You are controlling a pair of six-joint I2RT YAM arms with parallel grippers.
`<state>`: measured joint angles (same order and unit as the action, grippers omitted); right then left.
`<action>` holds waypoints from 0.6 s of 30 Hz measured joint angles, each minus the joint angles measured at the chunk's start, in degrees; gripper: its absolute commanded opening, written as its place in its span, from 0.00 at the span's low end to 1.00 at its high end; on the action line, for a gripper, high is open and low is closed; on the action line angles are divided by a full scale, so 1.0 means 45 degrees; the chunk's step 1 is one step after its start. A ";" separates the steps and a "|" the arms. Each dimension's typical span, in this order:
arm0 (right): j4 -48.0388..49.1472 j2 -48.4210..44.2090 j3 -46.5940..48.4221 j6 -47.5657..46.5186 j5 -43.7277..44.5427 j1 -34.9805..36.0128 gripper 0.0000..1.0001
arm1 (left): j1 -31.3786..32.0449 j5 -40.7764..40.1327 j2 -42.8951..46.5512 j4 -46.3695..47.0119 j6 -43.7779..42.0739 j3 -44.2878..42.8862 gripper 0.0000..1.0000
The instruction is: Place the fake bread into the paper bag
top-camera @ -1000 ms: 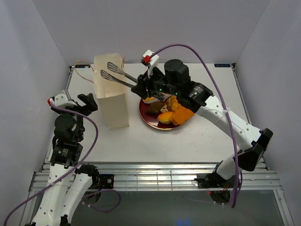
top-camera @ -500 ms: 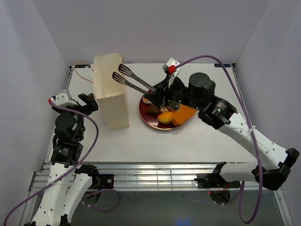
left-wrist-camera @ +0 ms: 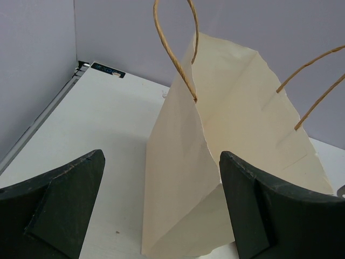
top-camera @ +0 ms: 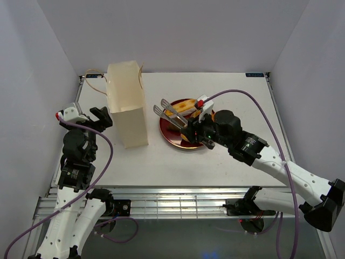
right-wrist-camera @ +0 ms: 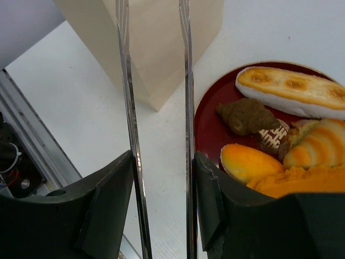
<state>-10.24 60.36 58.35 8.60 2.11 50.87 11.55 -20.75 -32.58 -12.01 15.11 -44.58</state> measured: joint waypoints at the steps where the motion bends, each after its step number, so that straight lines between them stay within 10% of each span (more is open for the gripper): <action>1: 0.0005 -0.0034 -0.0223 0.0092 0.0189 -0.0073 0.52 | 0.0000 0.0000 0.0005 0.0000 0.0005 0.0000 0.98; 18: 0.0029 0.0738 -0.2414 0.1919 0.0160 -0.4075 0.58 | 0.0000 0.0107 0.0024 0.0000 0.0131 0.0000 0.98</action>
<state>-10.11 63.68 47.48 17.23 2.83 32.53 11.55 -20.27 -32.47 -12.01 15.70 -44.58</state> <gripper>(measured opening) 0.565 0.978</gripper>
